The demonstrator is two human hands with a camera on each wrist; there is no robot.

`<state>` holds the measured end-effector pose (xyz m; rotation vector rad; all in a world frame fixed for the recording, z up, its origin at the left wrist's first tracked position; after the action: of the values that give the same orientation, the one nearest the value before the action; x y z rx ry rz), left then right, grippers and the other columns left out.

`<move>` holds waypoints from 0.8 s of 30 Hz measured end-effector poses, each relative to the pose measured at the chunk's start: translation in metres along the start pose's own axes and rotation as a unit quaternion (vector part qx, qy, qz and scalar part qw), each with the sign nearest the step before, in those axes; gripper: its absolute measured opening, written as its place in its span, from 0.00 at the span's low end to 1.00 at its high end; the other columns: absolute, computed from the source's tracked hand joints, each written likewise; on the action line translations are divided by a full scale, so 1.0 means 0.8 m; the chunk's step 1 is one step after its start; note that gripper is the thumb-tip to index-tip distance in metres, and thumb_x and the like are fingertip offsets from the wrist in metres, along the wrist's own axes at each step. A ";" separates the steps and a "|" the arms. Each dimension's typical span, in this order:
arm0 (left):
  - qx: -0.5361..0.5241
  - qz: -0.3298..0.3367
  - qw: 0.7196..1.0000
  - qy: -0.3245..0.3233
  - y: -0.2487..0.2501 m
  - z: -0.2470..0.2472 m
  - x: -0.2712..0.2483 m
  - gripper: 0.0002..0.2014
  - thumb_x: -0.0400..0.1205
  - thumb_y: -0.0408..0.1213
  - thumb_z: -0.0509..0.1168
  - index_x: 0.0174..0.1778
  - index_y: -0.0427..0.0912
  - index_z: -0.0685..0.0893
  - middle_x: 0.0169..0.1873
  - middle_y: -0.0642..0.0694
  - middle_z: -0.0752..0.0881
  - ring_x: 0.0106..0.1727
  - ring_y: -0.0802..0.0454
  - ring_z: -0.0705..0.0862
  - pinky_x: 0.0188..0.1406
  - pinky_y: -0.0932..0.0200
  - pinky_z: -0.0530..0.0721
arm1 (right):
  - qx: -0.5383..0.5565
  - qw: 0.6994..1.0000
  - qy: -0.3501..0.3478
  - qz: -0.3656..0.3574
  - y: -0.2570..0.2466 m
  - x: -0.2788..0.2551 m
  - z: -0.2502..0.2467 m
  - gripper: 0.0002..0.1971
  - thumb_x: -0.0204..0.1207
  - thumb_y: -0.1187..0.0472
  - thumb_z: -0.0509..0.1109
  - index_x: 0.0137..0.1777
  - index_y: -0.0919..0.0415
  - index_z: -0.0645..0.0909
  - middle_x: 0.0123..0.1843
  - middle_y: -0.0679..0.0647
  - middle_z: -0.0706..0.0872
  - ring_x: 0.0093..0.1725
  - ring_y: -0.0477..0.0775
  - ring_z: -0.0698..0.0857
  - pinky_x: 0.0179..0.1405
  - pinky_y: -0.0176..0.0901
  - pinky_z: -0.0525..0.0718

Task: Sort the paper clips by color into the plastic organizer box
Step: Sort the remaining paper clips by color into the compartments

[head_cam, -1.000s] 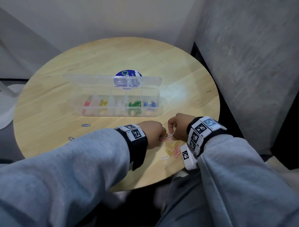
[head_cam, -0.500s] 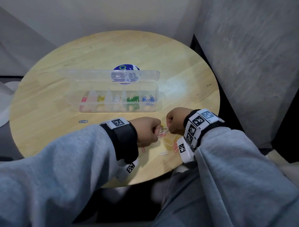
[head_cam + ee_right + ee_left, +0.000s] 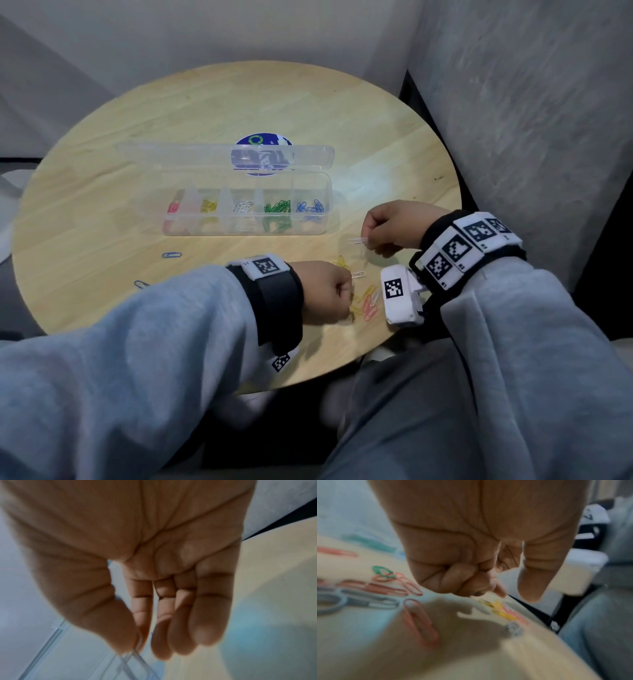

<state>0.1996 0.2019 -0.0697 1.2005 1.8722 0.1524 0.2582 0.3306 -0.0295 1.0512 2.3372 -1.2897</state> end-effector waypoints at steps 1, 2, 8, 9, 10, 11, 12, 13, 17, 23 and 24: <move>0.072 0.017 0.997 0.018 0.002 0.000 -0.001 0.05 0.71 0.41 0.68 0.37 0.50 0.77 0.30 0.54 0.80 0.33 0.54 0.81 0.35 0.62 0.79 | 0.043 0.999 -0.008 -0.004 0.000 -0.001 0.000 0.10 0.75 0.72 0.64 0.35 0.60 0.77 0.33 0.56 0.82 0.31 0.50 0.81 0.37 0.39 0.84; 0.121 0.023 0.992 0.023 0.004 0.002 -0.001 0.08 0.71 0.43 0.70 0.39 0.51 0.77 0.32 0.54 0.80 0.37 0.51 0.80 0.39 0.60 0.78 | 0.086 0.996 -0.015 -0.004 -0.001 -0.001 0.001 0.11 0.77 0.73 0.61 0.34 0.62 0.76 0.32 0.57 0.81 0.30 0.51 0.80 0.34 0.38 0.83; 0.199 0.061 0.978 0.006 0.017 0.008 0.006 0.06 0.74 0.41 0.70 0.45 0.47 0.85 0.45 0.50 0.87 0.44 0.51 0.80 0.44 0.59 0.77 | 0.324 0.946 -0.001 0.012 -0.007 -0.009 0.000 0.13 0.78 0.75 0.54 0.34 0.66 0.71 0.34 0.63 0.82 0.25 0.51 0.84 0.25 0.35 0.85; 0.202 0.058 0.978 0.007 0.017 0.008 0.006 0.06 0.75 0.41 0.70 0.45 0.46 0.86 0.43 0.50 0.87 0.42 0.51 0.79 0.42 0.60 0.76 | 0.352 0.936 0.010 0.022 -0.006 -0.012 -0.001 0.13 0.79 0.75 0.53 0.34 0.66 0.71 0.34 0.63 0.83 0.26 0.51 0.85 0.26 0.35 0.86; 0.200 0.053 0.978 0.009 0.016 0.008 0.006 0.04 0.75 0.41 0.70 0.44 0.47 0.85 0.39 0.51 0.85 0.41 0.51 0.79 0.39 0.62 0.75 | 0.379 0.925 0.018 0.034 -0.003 -0.015 -0.001 0.12 0.79 0.74 0.52 0.35 0.68 0.71 0.33 0.62 0.84 0.26 0.50 0.86 0.27 0.35 0.86; 0.193 0.049 0.980 0.016 0.015 0.005 0.004 0.02 0.75 0.41 0.70 0.40 0.49 0.84 0.34 0.53 0.82 0.39 0.52 0.78 0.34 0.64 0.72 | 0.406 0.912 0.022 0.044 0.000 -0.019 -0.001 0.12 0.78 0.74 0.51 0.36 0.69 0.73 0.31 0.61 0.86 0.25 0.49 0.86 0.26 0.34 0.86; 0.172 0.043 0.984 0.028 0.014 0.001 0.001 0.03 0.74 0.40 0.70 0.37 0.49 0.82 0.30 0.54 0.80 0.36 0.53 0.78 0.30 0.65 0.71 | 0.433 0.900 0.025 0.052 0.003 -0.023 0.000 0.12 0.78 0.74 0.51 0.37 0.71 0.74 0.27 0.59 0.87 0.23 0.47 0.87 0.24 0.33 0.85; 0.134 0.034 0.989 0.043 0.010 -0.006 -0.002 0.06 0.74 0.39 0.70 0.34 0.49 0.79 0.26 0.55 0.78 0.32 0.55 0.77 0.27 0.68 0.70 | 0.456 0.888 0.030 0.059 0.008 -0.027 0.002 0.12 0.77 0.74 0.51 0.37 0.73 0.74 0.23 0.57 0.87 0.21 0.46 0.86 0.23 0.33 0.85; -0.149 0.006 0.986 0.071 -0.013 -0.036 -0.010 0.12 0.75 0.24 0.64 0.29 0.43 0.72 0.15 0.53 0.77 0.13 0.59 0.72 0.14 0.74 0.67 | 0.528 0.840 0.094 0.082 0.024 -0.050 0.006 0.12 0.79 0.74 0.52 0.36 0.70 0.72 0.21 0.59 0.84 0.16 0.46 0.83 0.16 0.30 0.82; -0.319 -0.047 0.941 0.104 -0.024 -0.046 -0.006 0.14 0.79 0.21 0.51 0.39 0.44 0.74 0.24 0.43 0.76 0.20 0.51 0.69 0.15 0.69 0.67 | 0.527 0.836 0.122 0.095 0.033 -0.071 0.026 0.10 0.78 0.75 0.51 0.38 0.67 0.71 0.32 0.59 0.73 0.26 0.50 0.74 0.15 0.28 0.76; -0.305 -0.047 0.946 0.101 -0.021 -0.045 -0.007 0.14 0.79 0.21 0.51 0.38 0.44 0.76 0.23 0.45 0.75 0.20 0.51 0.68 0.16 0.69 0.65 | 0.506 0.849 0.120 0.095 0.032 -0.071 0.030 0.10 0.78 0.74 0.54 0.37 0.66 0.71 0.31 0.58 0.73 0.23 0.48 0.75 0.15 0.29 0.75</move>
<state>0.1631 0.2008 -0.0533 0.6842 1.8484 0.7671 0.3136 0.2928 -0.0280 1.7310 1.5076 -2.4922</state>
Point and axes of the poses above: each hand's wrist, its own x-axis towards the middle knuckle, its own z-axis out of the palm, y = z × x, the point moved 4 cm from there along x, towards the middle knuckle
